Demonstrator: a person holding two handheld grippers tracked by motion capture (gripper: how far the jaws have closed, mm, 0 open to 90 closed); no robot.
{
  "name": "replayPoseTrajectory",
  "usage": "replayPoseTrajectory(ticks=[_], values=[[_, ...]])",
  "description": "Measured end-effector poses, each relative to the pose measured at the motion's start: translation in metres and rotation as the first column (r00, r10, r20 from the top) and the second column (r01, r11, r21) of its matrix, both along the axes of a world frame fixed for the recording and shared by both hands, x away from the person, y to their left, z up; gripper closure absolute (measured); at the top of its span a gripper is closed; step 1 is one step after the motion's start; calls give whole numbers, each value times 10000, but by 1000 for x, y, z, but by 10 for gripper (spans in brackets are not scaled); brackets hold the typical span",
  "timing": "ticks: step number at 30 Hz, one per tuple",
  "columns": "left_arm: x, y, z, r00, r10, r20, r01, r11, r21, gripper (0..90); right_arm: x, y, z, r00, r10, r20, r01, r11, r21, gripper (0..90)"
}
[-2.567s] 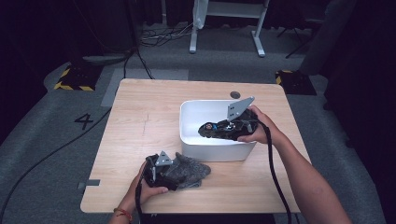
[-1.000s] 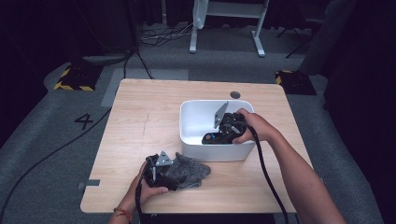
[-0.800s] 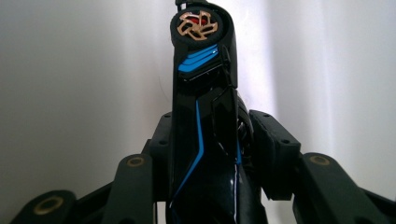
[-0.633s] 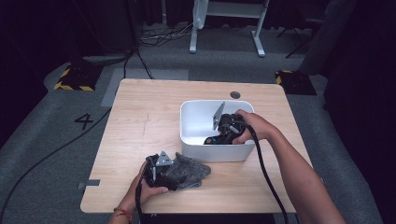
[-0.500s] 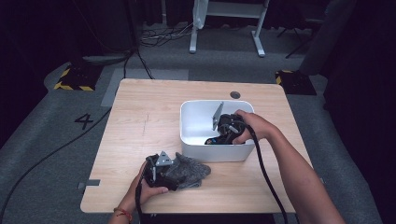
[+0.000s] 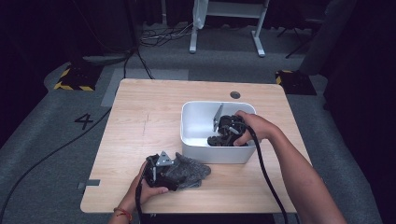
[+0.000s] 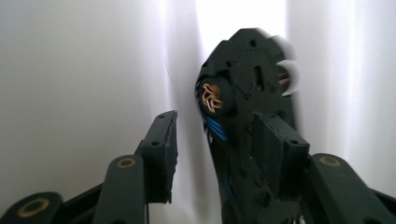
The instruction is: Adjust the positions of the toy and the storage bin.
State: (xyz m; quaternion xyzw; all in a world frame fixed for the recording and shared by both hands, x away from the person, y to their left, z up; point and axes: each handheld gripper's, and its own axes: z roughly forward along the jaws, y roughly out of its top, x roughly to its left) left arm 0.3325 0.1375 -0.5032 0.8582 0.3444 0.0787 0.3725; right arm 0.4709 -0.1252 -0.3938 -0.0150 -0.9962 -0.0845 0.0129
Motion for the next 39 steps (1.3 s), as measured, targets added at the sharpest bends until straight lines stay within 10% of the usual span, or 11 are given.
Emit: replayPoseTrajectory(ticks=[10, 20, 39], values=[[0, 0, 0, 10000, -40, 22, 40, 10000, -7, 93, -2, -7, 9, 9985, -231, 501, 191, 9968, 775, 480], [0, 0, 0, 10000, -16, -67, 16, 10000, 0, 93, -7, -21, 25, 9913, -806, 1044, 555, 9731, 2236, 379], [1, 1, 0, 10000, -85, 0, 85, 10000, 15, 93, -30, -60, 53, 9438, -2312, 2360, 1000, 8807, 4630, 251]])
